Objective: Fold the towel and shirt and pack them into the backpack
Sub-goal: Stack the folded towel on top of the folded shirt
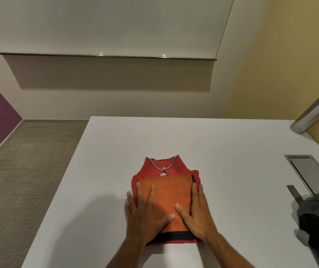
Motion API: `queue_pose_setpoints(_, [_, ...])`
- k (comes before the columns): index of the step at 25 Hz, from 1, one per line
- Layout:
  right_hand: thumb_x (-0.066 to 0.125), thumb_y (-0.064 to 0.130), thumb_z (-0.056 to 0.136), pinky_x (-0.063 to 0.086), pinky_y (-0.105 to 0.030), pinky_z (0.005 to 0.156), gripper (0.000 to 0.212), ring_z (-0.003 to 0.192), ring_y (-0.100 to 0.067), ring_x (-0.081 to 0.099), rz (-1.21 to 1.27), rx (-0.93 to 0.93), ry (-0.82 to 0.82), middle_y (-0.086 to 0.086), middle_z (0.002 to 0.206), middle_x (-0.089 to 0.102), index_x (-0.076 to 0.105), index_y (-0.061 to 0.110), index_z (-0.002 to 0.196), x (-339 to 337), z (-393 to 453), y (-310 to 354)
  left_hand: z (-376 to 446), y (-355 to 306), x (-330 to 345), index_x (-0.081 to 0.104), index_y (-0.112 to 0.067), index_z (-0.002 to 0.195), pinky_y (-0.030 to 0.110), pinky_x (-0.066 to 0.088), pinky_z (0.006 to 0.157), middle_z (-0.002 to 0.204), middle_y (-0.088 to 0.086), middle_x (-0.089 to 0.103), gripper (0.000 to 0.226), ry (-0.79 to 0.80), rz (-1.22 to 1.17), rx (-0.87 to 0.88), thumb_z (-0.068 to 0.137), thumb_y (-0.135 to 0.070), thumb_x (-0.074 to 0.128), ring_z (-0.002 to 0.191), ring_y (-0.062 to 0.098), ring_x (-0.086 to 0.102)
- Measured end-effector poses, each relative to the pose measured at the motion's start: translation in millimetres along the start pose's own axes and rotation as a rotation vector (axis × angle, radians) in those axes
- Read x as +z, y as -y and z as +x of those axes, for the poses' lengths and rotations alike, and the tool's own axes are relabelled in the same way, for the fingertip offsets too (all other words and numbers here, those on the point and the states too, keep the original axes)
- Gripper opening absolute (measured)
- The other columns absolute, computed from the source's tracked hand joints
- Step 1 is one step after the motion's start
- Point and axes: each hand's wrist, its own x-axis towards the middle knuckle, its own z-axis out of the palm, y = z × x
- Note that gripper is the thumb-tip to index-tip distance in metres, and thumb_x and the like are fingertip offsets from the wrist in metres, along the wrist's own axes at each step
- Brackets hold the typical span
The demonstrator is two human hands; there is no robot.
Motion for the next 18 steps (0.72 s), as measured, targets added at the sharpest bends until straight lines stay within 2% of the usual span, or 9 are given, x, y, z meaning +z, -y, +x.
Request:
queue_pose_setpoints(2, [0.027,0.092,0.070,0.019,-0.044,0.120,0.104,0.151,-0.023,0.011,0.025,-0.001,0.027,0.004,0.165,-0.008,-0.021,0.042,0.147,1.9,0.6,-2.2,2.2,-2.4,0.5,-0.015,-0.042,0.153,0.059,0.011,0.118,0.161,0.008,-0.027,0.130,0.030,-0.016,-0.054,0.045,-0.109,0.014,0.150,0.042,-0.007])
queue_pose_setpoints(6, [0.014,0.097,0.064,0.019,-0.043,0.119,0.108,0.151,-0.024,0.012,0.011,0.004,0.045,0.002,0.164,-0.010,-0.018,0.039,0.149,5.6,-7.3,-2.6,4.0,-1.7,1.4,-0.006,-0.036,0.156,0.054,0.024,0.117,0.164,0.013,-0.012,0.133,0.052,0.009,0.013,0.048,-0.108,0.022,0.151,0.035,0.010])
queue_pose_setpoints(10, [0.015,0.092,0.070,0.019,-0.041,0.119,0.095,0.150,-0.024,0.014,0.041,0.046,-0.016,0.002,0.165,-0.007,-0.022,0.044,0.144,16.6,-29.8,-4.5,7.0,2.6,0.0,0.034,-0.019,0.153,0.058,0.049,0.098,0.155,0.025,0.032,0.129,0.035,0.023,0.205,0.055,-0.103,0.039,0.135,0.045,0.044])
queue_pose_setpoints(12, [0.016,0.091,0.072,0.021,-0.042,0.120,0.095,0.150,-0.024,0.016,0.087,0.073,-0.077,0.002,0.165,-0.004,-0.021,0.043,0.145,23.4,-44.2,-5.1,10.3,7.6,0.0,0.047,-0.011,0.145,0.060,0.054,0.087,0.149,0.026,0.041,0.122,0.036,0.011,0.296,0.060,-0.098,0.047,0.127,0.048,0.051])
queue_pose_setpoints(14, [0.013,0.093,0.070,0.021,-0.043,0.121,0.098,0.150,-0.024,0.015,0.121,0.106,-0.139,0.001,0.164,-0.006,-0.022,0.041,0.145,31.4,-57.9,-2.8,14.0,8.6,-6.5,0.046,-0.011,0.146,0.059,0.052,0.093,0.153,0.024,0.036,0.118,0.002,-0.003,0.465,0.063,-0.094,0.052,0.133,0.047,0.045])
queue_pose_setpoints(15, [0.012,0.093,0.070,0.021,-0.043,0.121,0.099,0.150,-0.025,0.014,0.139,0.131,-0.173,0.001,0.164,-0.009,-0.024,0.040,0.145,35.6,-65.4,-0.5,16.8,7.7,-13.8,0.037,-0.020,0.152,0.056,0.044,0.105,0.159,0.021,0.023,0.117,0.034,-0.033,0.478,0.061,-0.092,0.055,0.141,0.042,0.035])
queue_pose_setpoints(16, [0.013,0.092,0.071,0.021,-0.043,0.121,0.099,0.150,-0.025,0.013,0.150,0.154,-0.213,0.001,0.164,-0.011,-0.025,0.039,0.145,40.2,-73.0,2.0,19.6,3.2,-25.1,0.021,-0.032,0.156,0.050,0.031,0.116,0.164,0.015,0.005,0.121,0.169,-0.060,0.429,0.057,-0.091,0.059,0.149,0.034,0.021])
queue_pose_setpoints(17, [0.017,0.089,0.074,0.021,-0.043,0.121,0.099,0.150,-0.026,0.013,0.176,0.168,-0.254,0.000,0.164,-0.012,-0.025,0.037,0.146,45.4,-79.4,4.0,23.4,-1.3,-36.3,0.006,-0.042,0.155,0.045,0.019,0.121,0.165,0.007,-0.010,0.128,0.359,-0.040,0.378,0.050,-0.092,0.060,0.152,0.028,0.008])
queue_pose_setpoints(18, [0.024,0.083,0.078,0.021,-0.043,0.121,0.098,0.150,-0.027,0.013,0.215,0.190,-0.290,-0.001,0.163,-0.013,-0.023,0.034,0.148,49.9,-86.9,6.6,29.1,-5.4,-42.7,-0.003,-0.046,0.153,0.046,0.013,0.123,0.164,0.003,-0.019,0.134,0.463,0.039,0.393,0.044,-0.096,0.056,0.152,0.026,0.001])
